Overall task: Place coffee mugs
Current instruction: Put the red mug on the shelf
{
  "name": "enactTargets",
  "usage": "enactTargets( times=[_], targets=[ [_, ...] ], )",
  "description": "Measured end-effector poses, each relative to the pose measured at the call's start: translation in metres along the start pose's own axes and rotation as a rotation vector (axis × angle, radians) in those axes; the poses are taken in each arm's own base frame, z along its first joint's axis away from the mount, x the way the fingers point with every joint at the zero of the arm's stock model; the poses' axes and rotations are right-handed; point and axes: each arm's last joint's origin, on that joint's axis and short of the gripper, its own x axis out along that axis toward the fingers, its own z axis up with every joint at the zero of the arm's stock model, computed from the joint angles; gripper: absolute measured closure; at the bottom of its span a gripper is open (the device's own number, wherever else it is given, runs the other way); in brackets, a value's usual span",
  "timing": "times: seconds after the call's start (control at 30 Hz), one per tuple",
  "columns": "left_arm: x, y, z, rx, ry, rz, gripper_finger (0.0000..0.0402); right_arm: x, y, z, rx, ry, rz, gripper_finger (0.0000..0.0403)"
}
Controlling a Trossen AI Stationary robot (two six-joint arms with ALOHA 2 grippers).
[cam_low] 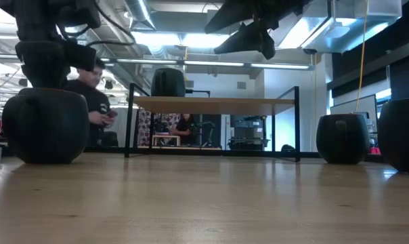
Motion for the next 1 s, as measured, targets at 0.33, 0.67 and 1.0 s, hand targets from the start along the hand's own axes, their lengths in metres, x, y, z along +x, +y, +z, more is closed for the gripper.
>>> enactTargets(
  times=[0.33,0.67,1.0],
  targets=[
    [0.011,-0.003,0.003,0.014,-0.017,-0.015,0.0376,0.010,-0.001,-0.008,-0.020,0.022,-0.020,0.0198],
    [0.013,-0.014,0.023,-0.119,-0.185,-0.105,0.0385,0.013,-0.002,-0.012,-0.031,0.045,-0.024,0.0199],
    [0.014,-0.046,0.063,-0.080,-0.204,-0.063,0.0383,0.013,-0.003,-0.014,-0.061,0.060,-0.040,0.0199]
  ],
)
